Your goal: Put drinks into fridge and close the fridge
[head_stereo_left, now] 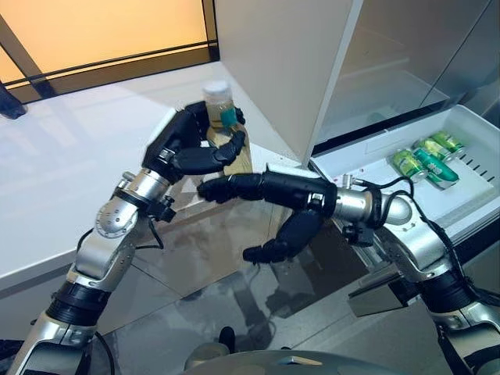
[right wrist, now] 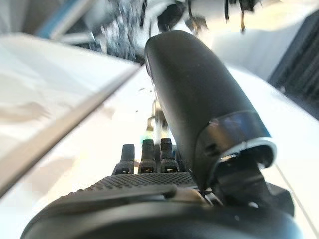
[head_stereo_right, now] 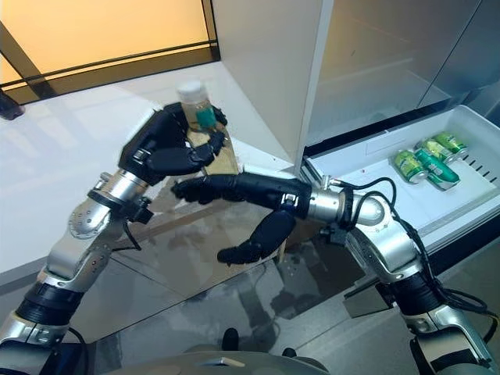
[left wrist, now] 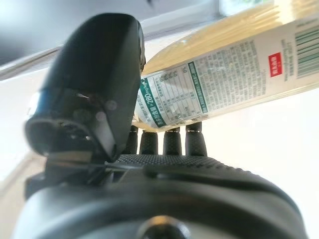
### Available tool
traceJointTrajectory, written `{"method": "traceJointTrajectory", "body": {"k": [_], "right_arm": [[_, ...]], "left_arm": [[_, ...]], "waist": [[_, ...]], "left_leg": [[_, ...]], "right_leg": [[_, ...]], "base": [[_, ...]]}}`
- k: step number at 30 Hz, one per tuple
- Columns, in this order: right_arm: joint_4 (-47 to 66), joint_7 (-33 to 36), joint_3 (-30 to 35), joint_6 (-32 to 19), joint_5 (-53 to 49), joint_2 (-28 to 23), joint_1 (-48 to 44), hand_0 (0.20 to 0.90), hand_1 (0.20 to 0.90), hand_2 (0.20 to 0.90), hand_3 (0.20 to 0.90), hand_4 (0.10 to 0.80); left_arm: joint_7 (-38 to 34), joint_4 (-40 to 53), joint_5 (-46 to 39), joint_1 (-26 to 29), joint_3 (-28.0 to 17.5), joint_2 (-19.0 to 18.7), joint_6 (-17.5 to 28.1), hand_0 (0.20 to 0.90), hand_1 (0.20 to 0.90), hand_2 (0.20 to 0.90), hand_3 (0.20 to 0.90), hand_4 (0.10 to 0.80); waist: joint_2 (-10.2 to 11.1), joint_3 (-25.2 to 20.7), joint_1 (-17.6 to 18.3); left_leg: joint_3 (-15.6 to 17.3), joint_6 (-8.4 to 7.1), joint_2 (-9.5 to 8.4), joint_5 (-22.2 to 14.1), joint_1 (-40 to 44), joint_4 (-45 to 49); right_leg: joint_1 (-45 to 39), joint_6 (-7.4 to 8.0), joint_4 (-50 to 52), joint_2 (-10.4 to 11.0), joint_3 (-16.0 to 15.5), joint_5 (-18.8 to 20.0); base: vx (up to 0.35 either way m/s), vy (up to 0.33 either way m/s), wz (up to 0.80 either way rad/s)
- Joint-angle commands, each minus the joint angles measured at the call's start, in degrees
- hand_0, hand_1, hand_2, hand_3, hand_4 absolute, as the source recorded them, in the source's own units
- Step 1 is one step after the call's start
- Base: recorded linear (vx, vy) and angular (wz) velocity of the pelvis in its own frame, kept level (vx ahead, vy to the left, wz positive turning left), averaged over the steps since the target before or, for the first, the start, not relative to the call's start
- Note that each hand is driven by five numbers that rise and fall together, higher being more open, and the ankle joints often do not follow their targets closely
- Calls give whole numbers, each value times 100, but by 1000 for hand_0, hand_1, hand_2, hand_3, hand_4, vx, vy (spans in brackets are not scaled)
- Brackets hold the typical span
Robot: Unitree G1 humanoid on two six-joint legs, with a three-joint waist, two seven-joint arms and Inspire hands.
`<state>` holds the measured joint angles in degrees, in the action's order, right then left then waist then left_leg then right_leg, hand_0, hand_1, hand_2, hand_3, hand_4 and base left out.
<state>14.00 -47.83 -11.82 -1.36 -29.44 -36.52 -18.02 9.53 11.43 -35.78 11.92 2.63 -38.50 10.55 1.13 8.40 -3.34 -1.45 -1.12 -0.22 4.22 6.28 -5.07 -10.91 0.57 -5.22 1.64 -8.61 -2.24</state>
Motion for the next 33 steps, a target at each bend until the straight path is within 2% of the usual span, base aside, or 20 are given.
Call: {"method": "traceJointTrajectory", "body": {"k": [1,7,11,25,33], "right_arm": [[443,318,527,-432,-590,148,160,900,900,900,900,800],[288,590,925,-375,-609,153,405,900,900,900,900,800],[160,914,976,-345,-487,111,432,900,900,900,900,800],[-203,1817,379,24,-633,125,-360,900,900,900,900,800],[-370,1911,26,255,-988,355,-711,900,900,900,900,800]], "left_arm": [[-53,758,-118,548,-894,-219,1331,300,300,300,200,100],[-302,623,225,547,-1129,-357,1432,300,300,300,200,100],[-236,577,77,571,-1140,-447,1404,300,300,300,200,100],[279,713,-212,942,-408,-320,1116,300,300,300,200,100],[413,788,-301,1179,-49,-181,901,300,300,300,200,100]], "waist": [[32,-755,95],[21,-762,164],[13,-744,182],[18,-696,130],[24,-714,94]], "left_leg": [[-248,94,-258,-472,59,7],[-236,83,-246,-499,64,7],[-227,75,-238,-505,73,7],[-275,88,-244,-511,109,7],[-301,101,-250,-514,119,7]], "right_leg": [[348,443,168,198,33,318],[350,448,139,188,60,325],[346,451,135,185,68,325],[318,416,144,159,48,310],[299,393,150,153,31,292]], "base": [[0,0,0],[0,0,0],[0,0,0],[0,0,0],[14,-4,0]]}}
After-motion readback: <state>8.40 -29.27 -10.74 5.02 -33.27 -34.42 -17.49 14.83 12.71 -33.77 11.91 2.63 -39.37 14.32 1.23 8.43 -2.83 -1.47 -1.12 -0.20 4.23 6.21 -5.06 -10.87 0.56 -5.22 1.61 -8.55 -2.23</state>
